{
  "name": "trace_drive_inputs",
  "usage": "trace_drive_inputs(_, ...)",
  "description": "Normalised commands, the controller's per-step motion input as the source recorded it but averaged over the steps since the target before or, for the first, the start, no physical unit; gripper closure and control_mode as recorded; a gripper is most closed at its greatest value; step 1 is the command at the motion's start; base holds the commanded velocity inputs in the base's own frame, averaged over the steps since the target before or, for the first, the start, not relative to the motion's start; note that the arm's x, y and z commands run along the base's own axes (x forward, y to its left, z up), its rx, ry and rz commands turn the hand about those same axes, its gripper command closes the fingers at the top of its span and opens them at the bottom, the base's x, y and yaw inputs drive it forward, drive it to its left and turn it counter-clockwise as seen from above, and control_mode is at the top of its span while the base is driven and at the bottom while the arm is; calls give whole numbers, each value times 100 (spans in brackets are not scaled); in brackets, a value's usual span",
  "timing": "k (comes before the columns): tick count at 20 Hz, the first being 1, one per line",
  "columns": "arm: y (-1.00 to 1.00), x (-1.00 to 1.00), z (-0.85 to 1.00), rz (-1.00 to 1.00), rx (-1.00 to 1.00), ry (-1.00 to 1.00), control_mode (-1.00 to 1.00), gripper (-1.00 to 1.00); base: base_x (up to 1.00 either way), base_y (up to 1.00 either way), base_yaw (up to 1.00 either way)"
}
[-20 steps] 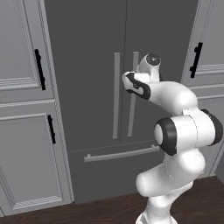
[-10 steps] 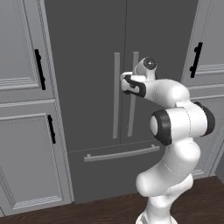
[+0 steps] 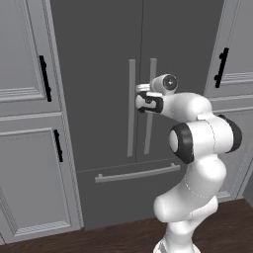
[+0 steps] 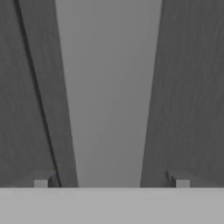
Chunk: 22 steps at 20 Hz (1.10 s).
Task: Take the strawberry from the fridge and place it on top of the pancake, located on the dining counter.
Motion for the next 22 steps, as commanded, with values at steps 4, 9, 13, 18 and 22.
trace_drive_inputs(4,-6,4,0,0,0,1,-100,100,0,0,0)
trace_drive_inputs(9,-39,-42,-1,0,3,10,-100,100,0,0,0)
trace_drive_inputs(13,-70,-98,-20,0,0,13,-100,100,0,0,0)
trace_drive_inputs(18,-93,-100,-28,0,1,9,-100,100,0,0,0)
trace_drive_inputs(22,-100,-100,-26,0,6,5,-100,100,0,0,0)
